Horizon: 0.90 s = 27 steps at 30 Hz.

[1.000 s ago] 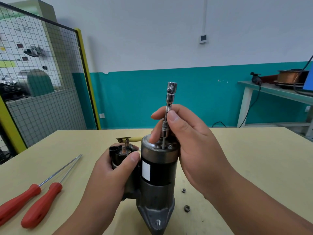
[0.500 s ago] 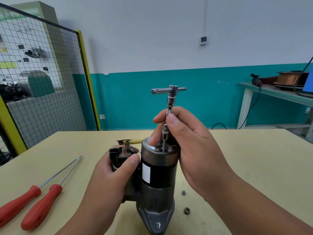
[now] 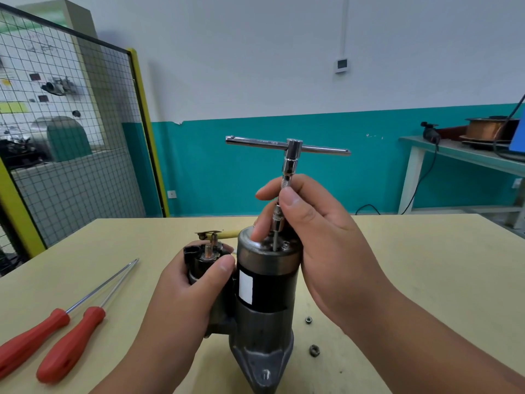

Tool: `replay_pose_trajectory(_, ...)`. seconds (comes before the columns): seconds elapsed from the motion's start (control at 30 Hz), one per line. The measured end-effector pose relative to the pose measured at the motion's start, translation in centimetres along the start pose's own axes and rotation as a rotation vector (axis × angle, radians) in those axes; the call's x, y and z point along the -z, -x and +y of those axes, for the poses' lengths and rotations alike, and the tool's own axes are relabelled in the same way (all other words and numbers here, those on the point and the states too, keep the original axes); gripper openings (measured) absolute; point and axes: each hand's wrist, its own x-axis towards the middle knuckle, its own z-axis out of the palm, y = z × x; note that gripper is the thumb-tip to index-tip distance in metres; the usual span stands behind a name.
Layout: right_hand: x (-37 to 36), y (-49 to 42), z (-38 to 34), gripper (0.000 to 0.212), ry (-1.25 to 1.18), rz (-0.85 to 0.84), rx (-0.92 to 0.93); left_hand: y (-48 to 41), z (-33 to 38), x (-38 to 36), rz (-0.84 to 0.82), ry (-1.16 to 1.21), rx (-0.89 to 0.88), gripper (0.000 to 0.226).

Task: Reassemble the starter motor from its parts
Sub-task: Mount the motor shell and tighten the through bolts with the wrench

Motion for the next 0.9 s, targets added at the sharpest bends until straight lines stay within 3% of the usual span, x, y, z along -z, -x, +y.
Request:
replay_pose_trajectory(0.17,0.04,-0.01,0.07,0.029,-0.077,0.012,-0.014,0.0,0.06,0.0,0.018,-0.015,-0.009,0.051)
replay_pose_trajectory(0.53,-0.3,0.01,-0.23,0.017,-0.017,0.004,0.032,-0.16,-0.22,0.06,0.008,0.014,-0.009,0.053)
replay_pose_trajectory(0.9,0.09,-0.1,0.09,0.026,-0.006,-0.011,-0.036,-0.08,-0.24,0.05,-0.001,0.037,-0.009,0.051)
